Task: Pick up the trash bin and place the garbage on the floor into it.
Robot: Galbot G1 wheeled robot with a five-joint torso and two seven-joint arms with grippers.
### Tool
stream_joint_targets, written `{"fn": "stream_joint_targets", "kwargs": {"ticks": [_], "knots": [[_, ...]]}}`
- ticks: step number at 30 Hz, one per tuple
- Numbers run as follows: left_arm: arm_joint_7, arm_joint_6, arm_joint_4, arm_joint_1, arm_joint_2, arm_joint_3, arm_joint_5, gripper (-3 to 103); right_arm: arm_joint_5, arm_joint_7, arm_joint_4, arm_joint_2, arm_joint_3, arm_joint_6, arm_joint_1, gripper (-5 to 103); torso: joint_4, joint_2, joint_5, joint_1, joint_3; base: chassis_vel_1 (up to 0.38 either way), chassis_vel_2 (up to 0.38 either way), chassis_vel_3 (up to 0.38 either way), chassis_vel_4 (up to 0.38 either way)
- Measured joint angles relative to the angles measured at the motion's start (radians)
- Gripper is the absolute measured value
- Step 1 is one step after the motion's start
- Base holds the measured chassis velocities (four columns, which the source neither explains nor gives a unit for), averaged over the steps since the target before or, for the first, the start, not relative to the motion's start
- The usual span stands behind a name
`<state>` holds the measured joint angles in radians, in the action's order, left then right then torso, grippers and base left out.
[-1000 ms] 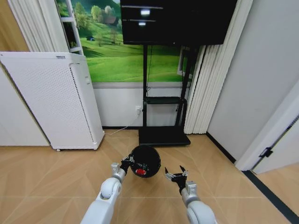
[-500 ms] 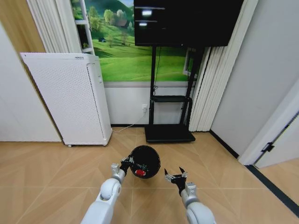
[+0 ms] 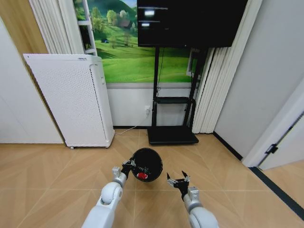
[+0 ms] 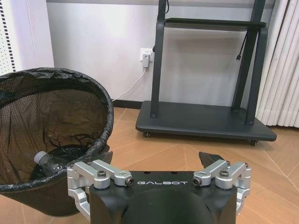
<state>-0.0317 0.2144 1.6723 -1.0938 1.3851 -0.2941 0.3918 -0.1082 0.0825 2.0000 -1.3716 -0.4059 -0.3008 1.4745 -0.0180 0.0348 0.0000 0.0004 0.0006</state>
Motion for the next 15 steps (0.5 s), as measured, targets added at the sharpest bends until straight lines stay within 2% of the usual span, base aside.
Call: {"fn": "stream_joint_targets", "kwargs": {"ticks": [15], "knots": [[-0.003,-0.001,-0.003,0.003,-0.001,-0.005,0.004,7,0.014,0.003,-0.001,-0.005,0.004,0.004,0.007,100,-0.0001,0.000,-0.0001,0.000,0.000,0.105,-0.065,-0.103,0.065]]}}
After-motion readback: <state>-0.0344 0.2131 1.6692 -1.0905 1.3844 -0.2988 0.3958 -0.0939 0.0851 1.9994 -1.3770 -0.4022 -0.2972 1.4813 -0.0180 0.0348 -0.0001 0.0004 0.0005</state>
